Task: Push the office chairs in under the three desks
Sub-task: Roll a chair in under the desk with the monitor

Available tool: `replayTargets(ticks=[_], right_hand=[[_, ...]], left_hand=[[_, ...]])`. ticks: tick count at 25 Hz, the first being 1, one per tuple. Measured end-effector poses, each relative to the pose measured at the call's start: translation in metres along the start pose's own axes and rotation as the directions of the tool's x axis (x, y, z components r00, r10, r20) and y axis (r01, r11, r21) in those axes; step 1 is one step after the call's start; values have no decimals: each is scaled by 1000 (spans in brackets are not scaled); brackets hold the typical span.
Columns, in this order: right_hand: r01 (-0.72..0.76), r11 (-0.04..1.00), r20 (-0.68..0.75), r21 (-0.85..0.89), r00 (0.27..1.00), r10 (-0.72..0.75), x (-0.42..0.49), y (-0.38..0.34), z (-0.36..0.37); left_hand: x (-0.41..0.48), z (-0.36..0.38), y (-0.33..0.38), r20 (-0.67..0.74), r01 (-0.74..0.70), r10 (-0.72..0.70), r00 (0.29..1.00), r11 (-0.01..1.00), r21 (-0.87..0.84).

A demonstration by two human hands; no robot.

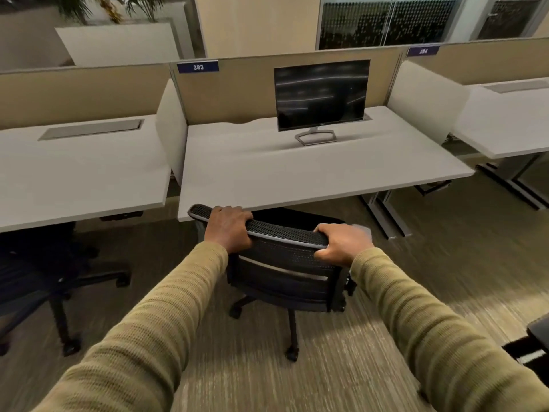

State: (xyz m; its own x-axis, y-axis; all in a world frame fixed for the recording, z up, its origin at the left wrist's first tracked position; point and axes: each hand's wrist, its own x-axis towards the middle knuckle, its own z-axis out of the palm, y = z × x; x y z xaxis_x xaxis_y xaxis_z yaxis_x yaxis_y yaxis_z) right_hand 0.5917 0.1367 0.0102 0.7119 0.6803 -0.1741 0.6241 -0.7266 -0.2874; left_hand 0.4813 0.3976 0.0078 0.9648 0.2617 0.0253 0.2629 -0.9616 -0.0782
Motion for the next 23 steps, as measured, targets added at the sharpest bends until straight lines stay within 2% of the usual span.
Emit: replayTargets(ticks=[12, 18, 23], right_hand=[[5, 994, -46, -108, 999, -10, 117, 81, -43], [17, 992, 18, -121, 1000, -15, 147, 127, -74], [31, 988, 13, -153, 999, -29, 155, 138, -76]], left_hand=[[141, 4, 25, 34, 36, -37, 999, 999, 35], [172, 6, 62, -5, 58, -58, 998, 998, -8], [180, 13, 66, -23, 54, -55, 998, 998, -10]])
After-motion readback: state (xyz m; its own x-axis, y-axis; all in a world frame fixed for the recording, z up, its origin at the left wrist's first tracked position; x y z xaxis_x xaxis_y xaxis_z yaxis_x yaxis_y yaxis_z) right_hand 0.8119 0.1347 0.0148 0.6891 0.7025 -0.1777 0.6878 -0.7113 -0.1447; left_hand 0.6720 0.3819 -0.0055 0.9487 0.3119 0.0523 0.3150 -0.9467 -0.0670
